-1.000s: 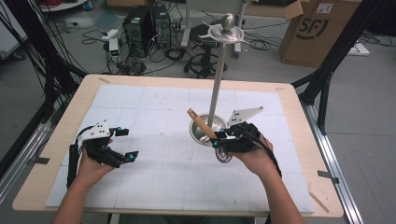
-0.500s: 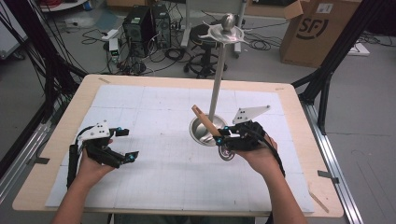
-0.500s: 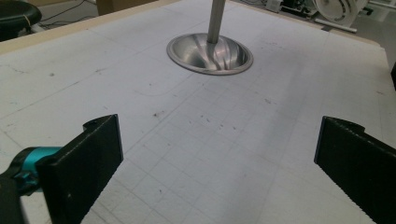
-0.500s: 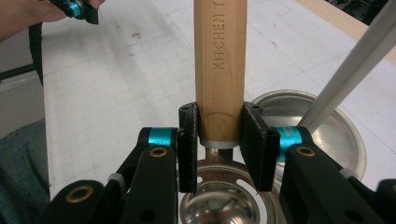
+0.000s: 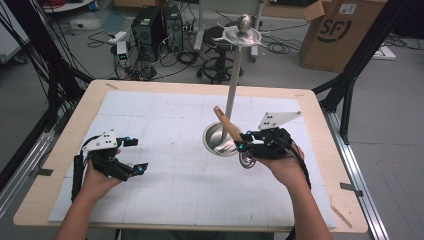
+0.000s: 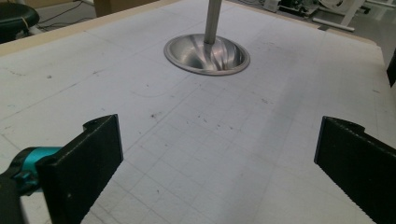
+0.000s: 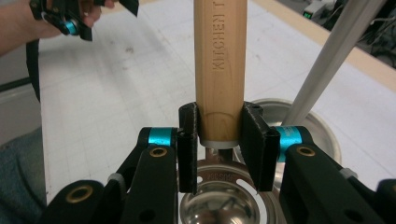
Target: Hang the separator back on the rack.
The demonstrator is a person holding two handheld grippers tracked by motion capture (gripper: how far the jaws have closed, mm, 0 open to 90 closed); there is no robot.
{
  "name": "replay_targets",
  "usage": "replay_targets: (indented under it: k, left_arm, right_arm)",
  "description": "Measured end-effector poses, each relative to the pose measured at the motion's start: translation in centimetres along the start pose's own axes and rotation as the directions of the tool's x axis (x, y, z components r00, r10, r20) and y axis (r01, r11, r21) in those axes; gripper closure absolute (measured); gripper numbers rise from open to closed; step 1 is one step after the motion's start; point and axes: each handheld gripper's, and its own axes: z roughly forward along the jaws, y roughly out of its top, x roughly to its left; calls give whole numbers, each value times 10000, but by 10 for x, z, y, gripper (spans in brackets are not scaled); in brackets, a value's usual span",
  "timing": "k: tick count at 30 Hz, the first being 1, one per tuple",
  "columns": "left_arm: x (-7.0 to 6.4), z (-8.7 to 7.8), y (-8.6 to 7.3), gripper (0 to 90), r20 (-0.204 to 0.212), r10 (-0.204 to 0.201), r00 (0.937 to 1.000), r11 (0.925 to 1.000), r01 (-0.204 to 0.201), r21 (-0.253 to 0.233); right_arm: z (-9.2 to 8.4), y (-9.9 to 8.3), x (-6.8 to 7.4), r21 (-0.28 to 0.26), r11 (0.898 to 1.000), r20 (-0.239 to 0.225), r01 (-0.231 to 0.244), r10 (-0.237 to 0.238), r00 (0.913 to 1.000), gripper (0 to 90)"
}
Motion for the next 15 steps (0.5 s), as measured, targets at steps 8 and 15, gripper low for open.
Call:
replay_targets:
  k: [8, 15]
  left_arm:
    - [0, 2, -1, 17, 35, -61, 10000, 10000, 61, 67]
    - [0, 2, -1, 17, 45, -6, 10000, 9999, 5, 106]
  right_arm:
    - [-15, -1, -7, -383, 9993, 154, -16, 22, 9999, 689]
    - [-26, 0, -12, -771, 9970, 403, -62, 93, 9991, 689]
